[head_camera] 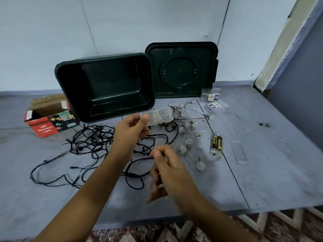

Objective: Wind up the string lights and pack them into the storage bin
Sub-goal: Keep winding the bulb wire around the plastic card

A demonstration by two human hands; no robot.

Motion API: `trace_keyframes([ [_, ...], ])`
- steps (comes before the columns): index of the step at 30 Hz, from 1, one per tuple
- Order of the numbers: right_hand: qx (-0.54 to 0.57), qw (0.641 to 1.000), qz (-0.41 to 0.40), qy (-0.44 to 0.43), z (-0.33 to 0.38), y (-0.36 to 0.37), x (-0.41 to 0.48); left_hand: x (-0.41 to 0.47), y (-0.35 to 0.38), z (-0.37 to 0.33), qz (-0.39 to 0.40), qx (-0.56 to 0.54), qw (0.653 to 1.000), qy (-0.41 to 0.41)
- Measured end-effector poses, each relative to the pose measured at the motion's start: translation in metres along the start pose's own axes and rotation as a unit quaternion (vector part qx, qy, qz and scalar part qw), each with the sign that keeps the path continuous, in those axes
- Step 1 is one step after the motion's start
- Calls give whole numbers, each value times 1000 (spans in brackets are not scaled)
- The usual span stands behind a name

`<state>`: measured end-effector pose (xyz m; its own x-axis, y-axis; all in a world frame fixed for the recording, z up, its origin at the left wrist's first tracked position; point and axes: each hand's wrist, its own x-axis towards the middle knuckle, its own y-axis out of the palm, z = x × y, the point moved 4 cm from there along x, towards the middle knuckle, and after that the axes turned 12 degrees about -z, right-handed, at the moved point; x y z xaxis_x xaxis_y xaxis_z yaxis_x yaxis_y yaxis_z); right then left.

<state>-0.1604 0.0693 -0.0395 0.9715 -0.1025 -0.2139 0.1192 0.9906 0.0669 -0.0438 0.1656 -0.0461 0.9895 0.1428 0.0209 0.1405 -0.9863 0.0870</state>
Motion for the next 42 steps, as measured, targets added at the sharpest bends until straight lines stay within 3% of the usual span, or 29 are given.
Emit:
trace_keyframes([
  [3, -183, 968, -13, -171, 42, -10, 14, -6, 0, 1, 40, 31, 999, 21],
  [5, -258, 937, -25, -233, 65, -19, 35, -11, 1, 3, 64, 46, 997, 18],
  [7, -304, 920, -41, -243, 80, -31, 61, -15, 1, 4, 77, 52, 996, 4],
  [9, -305, 928, -36, -209, 86, -44, 88, -20, 3, 3, 96, 49, 994, -2],
  [14, -121, 991, 18, -54, 49, -60, 123, -25, 4, -6, 121, -21, 992, -32],
  [18, 74, 995, 10, 60, 3, -33, 99, -18, 4, -9, 88, -71, 993, -46],
  [20, 153, 986, -21, 64, -7, -19, 74, -14, 4, -7, 65, -75, 994, -54],
  [23, 172, 979, -79, 71, -21, 0, 33, -7, 2, -5, 25, -71, 996, -46],
  [26, 168, 982, -42, 74, -26, 19, 1, -3, 0, -7, 6, -52, 998, -16],
  [28, 84, 996, -6, 30, -11, 19, -6, -3, 0, -7, 8, -29, 1000, 5],
  [30, -84, 994, 4, -66, 14, 10, 0, -5, -2, -7, 15, 9, 999, 34],
  [33, -287, 934, 14, -213, 55, -5, 21, -9, -3, -7, 45, 48, 995, 68],
  [36, -423, 865, 40, -268, 89, -15, 50, -15, -1, -4, 67, 49, 995, 46],
  [39, -451, 847, 51, -276, 111, -29, 80, -21, 1, -4, 87, 58, 994, 31],
  [42, -337, 912, 40, -232, 102, -43, 108, -25, 4, -8, 108, 32, 993, 22],
])
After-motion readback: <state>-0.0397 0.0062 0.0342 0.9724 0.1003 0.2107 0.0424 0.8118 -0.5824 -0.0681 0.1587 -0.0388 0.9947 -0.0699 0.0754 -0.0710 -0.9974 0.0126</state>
